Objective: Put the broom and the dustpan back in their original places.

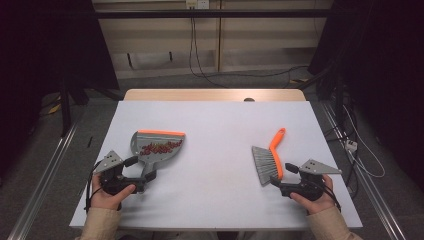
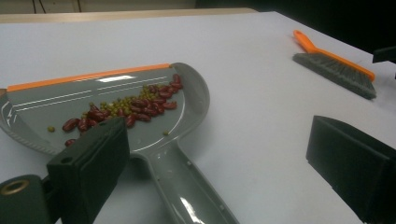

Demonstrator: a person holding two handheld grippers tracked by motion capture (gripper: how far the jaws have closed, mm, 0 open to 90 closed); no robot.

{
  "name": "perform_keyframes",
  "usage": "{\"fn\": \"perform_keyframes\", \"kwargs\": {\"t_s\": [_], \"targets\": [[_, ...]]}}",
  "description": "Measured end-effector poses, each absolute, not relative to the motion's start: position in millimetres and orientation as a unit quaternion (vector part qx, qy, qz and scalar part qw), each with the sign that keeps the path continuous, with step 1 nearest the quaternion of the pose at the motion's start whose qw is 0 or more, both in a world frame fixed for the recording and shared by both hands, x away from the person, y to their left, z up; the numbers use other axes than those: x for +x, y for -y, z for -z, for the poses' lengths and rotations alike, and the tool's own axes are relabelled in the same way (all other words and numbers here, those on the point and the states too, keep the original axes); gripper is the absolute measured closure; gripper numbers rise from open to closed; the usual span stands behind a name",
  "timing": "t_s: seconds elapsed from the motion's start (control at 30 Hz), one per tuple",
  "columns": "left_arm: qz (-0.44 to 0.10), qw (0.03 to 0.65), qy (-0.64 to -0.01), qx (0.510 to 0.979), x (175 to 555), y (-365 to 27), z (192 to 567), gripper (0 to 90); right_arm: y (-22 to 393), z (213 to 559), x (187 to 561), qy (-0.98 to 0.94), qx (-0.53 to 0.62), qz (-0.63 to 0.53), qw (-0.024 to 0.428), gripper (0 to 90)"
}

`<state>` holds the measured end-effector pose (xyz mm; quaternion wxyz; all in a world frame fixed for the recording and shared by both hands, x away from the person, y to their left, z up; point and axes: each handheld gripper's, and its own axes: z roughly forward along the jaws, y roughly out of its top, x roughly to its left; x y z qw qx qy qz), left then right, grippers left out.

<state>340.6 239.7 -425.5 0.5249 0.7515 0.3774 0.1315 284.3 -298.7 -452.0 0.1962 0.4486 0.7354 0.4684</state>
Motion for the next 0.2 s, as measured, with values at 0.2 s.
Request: {"fn": "perform_keyframes", "kwargs": {"t_s": [0.2], "targets": [[-0.13, 0.52, -0.377, 0.755, 341.2, -238.2, 426.1, 5.9, 297.9, 452.6, 284.0, -0.738, 0.446, -0.466, 0.198, 19.5]]}}
